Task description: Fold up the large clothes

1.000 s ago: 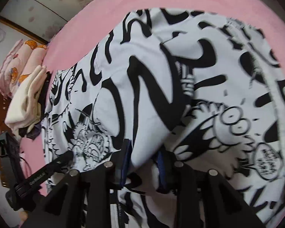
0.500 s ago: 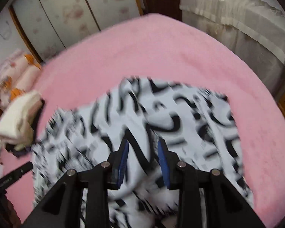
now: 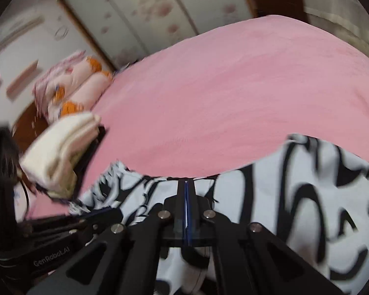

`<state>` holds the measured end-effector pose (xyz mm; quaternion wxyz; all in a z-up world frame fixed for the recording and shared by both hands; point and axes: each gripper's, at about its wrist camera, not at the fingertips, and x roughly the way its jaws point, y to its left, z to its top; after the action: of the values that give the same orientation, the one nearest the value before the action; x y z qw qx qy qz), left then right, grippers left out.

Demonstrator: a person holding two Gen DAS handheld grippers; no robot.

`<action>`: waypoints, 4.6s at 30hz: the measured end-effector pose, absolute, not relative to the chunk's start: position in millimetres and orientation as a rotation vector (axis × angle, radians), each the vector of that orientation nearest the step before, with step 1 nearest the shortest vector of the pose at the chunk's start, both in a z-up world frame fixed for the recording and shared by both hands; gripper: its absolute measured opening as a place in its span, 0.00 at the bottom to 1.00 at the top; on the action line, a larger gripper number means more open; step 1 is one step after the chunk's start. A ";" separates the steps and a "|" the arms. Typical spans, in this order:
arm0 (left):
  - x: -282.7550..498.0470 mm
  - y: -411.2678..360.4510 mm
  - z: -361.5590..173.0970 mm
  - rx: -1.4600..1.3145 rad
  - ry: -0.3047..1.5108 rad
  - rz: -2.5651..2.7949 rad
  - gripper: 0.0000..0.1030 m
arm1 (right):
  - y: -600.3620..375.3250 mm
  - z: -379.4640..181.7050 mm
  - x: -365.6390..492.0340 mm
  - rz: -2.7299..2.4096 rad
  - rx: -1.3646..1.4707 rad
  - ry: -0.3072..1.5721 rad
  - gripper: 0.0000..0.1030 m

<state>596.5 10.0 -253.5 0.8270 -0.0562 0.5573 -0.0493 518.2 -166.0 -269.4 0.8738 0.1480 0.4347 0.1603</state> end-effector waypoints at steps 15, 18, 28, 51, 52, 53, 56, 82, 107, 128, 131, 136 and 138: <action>638.8 15.1 -312.7 -0.002 1.070 0.024 0.06 | -190.0 -324.1 565.2 0.316 0.422 0.962 0.00; 640.7 30.7 -308.8 -0.060 1.075 0.028 0.03 | -203.5 -320.3 565.6 0.216 0.390 0.955 0.00; 663.5 73.0 -300.6 0.004 1.078 0.107 0.02 | -261.0 -311.3 564.3 0.124 0.365 0.973 0.00; 493.4 64.4 -201.7 -0.163 1.100 -0.153 0.03 | -203.1 -234.7 383.9 0.231 0.313 1.038 0.00; 480.4 58.0 -199.5 -0.144 1.112 -0.180 0.03 | -192.7 -233.6 374.1 0.239 0.326 1.047 0.00; 471.5 55.0 -198.5 -0.134 1.117 -0.193 0.03 | -183.4 -232.0 364.4 0.236 0.336 1.053 0.00; 440.5 47.5 -197.3 -0.118 1.157 -0.224 0.04 | -170.2 -229.8 339.4 0.212 0.389 1.073 0.00; 149.1 108.8 -160.9 -0.149 1.337 0.054 0.68 | -189.6 -201.1 71.4 0.156 0.414 1.244 0.11; 75.8 140.3 -207.3 -0.036 1.550 0.163 0.91 | -309.1 -240.1 0.8 -0.199 0.506 1.325 0.57; 103.9 236.4 -320.0 -0.691 1.633 0.070 0.91 | -336.7 -309.9 -2.4 -0.476 1.009 1.365 0.56; 103.4 240.5 -331.4 -0.778 1.626 0.068 0.89 | -336.0 -312.3 -1.4 -0.485 1.011 1.368 0.56; 105.2 234.2 -339.0 -0.827 1.604 0.017 0.71 | -334.8 -311.8 2.9 -0.486 0.993 1.364 0.55; 105.3 228.9 -335.3 -0.800 1.603 0.010 0.65 | -336.2 -313.9 1.8 -0.493 0.994 1.353 0.51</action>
<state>105.3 228.9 -335.3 0.6247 -0.3487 0.6987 0.0044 1.8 -336.2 -313.9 0.6411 0.4360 0.5934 -0.2163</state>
